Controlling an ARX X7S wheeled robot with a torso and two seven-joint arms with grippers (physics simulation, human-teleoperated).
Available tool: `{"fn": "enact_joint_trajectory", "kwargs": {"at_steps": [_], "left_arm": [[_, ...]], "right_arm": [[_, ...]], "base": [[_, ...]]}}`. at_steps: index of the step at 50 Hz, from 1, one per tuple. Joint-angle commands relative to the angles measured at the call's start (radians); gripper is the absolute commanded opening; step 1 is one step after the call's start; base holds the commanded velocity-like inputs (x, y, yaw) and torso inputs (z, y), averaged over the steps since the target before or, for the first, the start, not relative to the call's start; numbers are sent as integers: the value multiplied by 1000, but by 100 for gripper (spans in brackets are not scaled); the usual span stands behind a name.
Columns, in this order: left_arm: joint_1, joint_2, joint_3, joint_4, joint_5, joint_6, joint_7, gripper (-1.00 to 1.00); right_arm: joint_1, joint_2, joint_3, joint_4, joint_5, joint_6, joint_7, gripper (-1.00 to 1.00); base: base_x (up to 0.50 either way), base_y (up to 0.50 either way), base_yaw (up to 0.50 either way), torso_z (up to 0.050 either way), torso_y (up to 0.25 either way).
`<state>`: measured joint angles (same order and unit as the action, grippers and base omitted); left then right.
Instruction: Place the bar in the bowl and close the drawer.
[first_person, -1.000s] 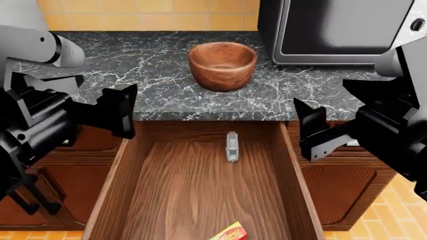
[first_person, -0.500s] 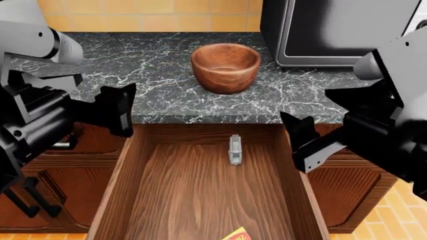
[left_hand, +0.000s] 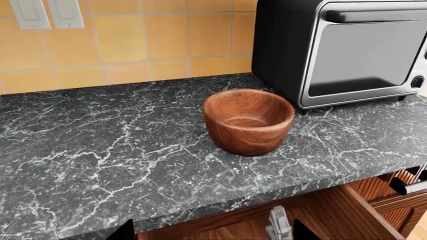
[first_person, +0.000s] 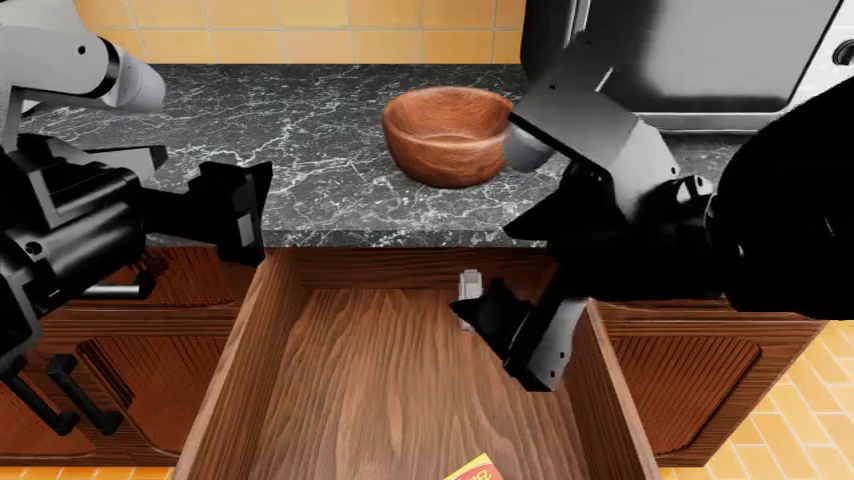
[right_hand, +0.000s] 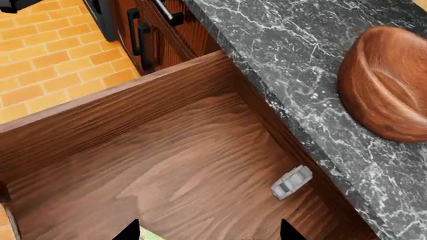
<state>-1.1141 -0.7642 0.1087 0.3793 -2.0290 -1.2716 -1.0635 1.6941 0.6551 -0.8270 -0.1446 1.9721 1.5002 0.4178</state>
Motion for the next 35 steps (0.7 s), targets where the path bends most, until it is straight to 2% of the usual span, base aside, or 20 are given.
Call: {"fn": "enact_joint_trajectory", "kwargs": {"at_steps": [1, 8, 16, 25, 35], "left_arm": [[-6, -4, 12, -19, 17, -5, 21, 100], [-3, -5, 16, -20, 19, -4, 32, 100], [0, -5, 21, -23, 27, -2, 42, 100], [8, -10, 20, -27, 38, 1, 56, 100], [12, -16, 20, -28, 43, 6, 69, 100]], "right_arm": [[144, -119, -187, 36, -390, 48, -544, 100], [166, -142, -285, -30, -518, -3, -764, 100], [177, -175, -391, -55, -629, -47, -911, 100], [180, -201, -513, -62, -736, -76, -991, 100], [157, -219, -579, -82, -776, -108, -1020, 100]], "base": [[0, 0, 0, 0, 0], [0, 0, 0, 0, 0], [0, 0, 0, 0, 0], [0, 0, 0, 0, 0], [0, 0, 0, 0, 0]]}}
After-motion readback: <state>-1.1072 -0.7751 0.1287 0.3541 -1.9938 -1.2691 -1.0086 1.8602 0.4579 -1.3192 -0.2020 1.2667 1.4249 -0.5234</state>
